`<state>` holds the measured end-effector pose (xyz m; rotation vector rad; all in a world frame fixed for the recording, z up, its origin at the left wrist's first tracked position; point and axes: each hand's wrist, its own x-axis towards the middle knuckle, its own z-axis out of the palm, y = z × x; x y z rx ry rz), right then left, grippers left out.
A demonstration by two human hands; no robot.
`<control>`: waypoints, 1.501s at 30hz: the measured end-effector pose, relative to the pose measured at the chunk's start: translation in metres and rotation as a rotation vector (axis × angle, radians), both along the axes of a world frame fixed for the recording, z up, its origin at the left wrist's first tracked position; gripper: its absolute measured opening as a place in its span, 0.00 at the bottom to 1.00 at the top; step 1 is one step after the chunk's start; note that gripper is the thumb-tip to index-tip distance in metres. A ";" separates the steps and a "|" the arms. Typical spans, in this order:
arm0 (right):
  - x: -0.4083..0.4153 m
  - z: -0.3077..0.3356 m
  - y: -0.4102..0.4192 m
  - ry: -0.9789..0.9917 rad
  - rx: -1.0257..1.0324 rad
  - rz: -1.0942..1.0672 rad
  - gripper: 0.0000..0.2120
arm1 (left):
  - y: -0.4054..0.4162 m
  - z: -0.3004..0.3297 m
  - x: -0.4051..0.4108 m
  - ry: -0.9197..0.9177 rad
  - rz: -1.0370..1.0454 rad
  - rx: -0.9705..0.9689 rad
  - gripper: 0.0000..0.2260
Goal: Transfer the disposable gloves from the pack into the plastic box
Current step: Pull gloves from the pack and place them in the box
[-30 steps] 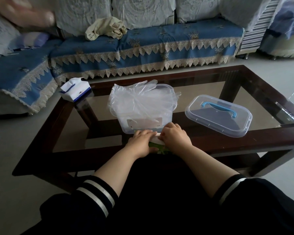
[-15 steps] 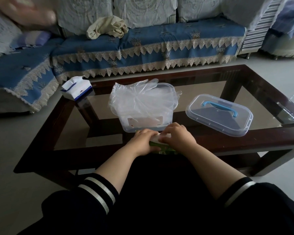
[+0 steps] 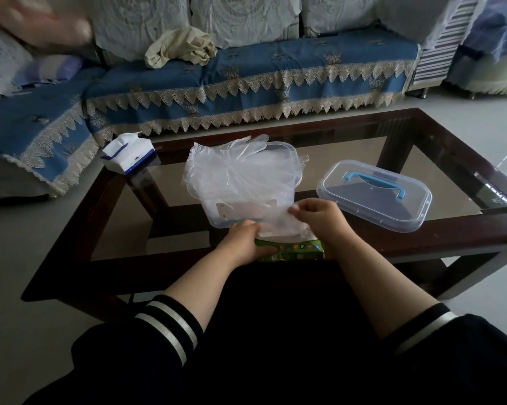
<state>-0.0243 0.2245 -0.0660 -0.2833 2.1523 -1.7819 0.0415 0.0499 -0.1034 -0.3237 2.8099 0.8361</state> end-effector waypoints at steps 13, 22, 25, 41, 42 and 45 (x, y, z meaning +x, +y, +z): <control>-0.004 0.024 0.028 -0.354 -0.404 0.021 0.08 | 0.022 0.008 0.003 0.060 -0.065 -0.208 0.24; -0.012 0.023 0.046 -0.232 0.059 0.029 0.31 | 0.042 0.026 0.008 0.169 -0.032 0.237 0.31; -0.009 0.029 0.045 -0.178 0.061 0.029 0.34 | 0.056 0.043 0.006 0.260 0.053 0.354 0.45; -0.020 0.007 0.062 -0.038 0.296 0.408 0.49 | 0.103 0.077 -0.040 0.477 0.069 -0.187 0.13; -0.023 0.003 0.062 -0.020 0.370 0.473 0.54 | 0.101 0.075 -0.039 0.501 0.060 -0.163 0.13; -0.028 -0.015 0.053 0.041 0.524 0.542 0.51 | 0.097 0.077 -0.038 0.534 0.042 -0.134 0.14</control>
